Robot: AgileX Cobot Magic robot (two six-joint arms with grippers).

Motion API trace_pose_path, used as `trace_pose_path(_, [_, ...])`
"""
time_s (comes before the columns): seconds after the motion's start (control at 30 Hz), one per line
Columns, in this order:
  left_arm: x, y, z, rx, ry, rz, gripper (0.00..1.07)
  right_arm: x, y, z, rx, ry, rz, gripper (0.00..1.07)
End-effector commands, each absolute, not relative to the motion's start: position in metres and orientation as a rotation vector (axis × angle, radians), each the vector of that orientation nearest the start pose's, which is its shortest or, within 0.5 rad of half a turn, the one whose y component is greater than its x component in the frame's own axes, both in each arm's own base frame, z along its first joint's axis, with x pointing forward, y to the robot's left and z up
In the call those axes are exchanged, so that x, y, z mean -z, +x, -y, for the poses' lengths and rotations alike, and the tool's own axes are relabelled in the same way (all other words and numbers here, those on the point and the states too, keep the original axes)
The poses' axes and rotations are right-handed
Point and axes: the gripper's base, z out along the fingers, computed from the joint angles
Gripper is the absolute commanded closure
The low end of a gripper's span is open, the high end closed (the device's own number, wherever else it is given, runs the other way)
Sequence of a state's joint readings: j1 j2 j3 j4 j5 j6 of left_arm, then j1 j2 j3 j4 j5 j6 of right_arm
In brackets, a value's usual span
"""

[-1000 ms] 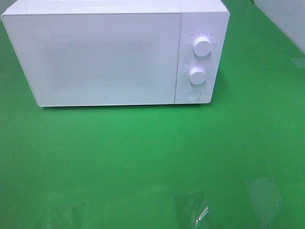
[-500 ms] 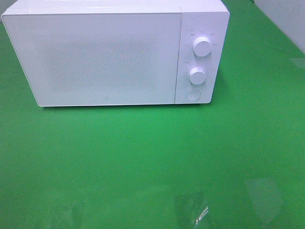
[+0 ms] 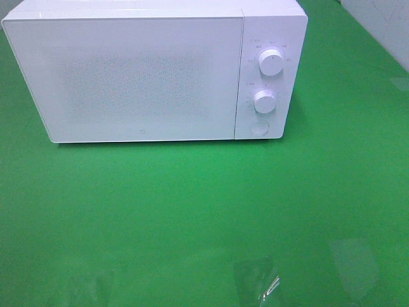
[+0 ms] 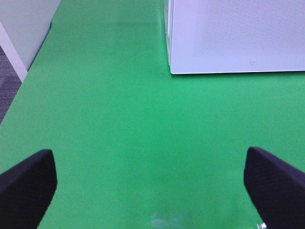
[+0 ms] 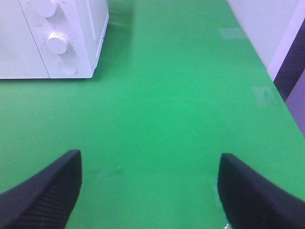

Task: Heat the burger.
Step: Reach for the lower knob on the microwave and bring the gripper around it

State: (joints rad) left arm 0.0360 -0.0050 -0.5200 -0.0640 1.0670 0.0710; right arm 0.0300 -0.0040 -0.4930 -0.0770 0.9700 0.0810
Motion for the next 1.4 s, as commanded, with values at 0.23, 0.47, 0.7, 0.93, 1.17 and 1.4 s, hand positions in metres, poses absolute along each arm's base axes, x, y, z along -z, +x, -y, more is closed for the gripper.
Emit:
trace_pose_path(0.23, [-0.281,-0.012,0.005,0.006,0.028,-2.004,0.07,-0.283,-0.005,0.006,0.014,0.055,-1.918,0.32])
trace_pose_path(0.47, [-0.281,-0.012,0.005,0.006,0.028,-2.004,0.07,-0.292,-0.007,0.005,0.008,0.054,-1.879,0.31])
trace_pose_path(0.7, [-0.281,-0.012,0.005,0.006,0.028,-2.004,0.07,-0.313,0.015,0.005,0.015,0.042,-1.852,0.30])
trace_pose_path(0.93, [-0.281,-0.012,0.005,0.006,0.028,-2.004,0.07,-0.323,0.047,0.003,0.011,0.028,-1.829,0.32])
trace_pose_path(1.17, [-0.281,-0.012,0.005,0.006,0.028,-2.004,0.07,-0.331,0.070,0.002,0.005,0.017,-1.777,0.32])
trace_pose_path(1.4, [-0.281,-0.012,0.005,0.006,0.028,-2.004,0.07,-0.332,0.093,0.000,0.001,0.008,-1.772,0.32])
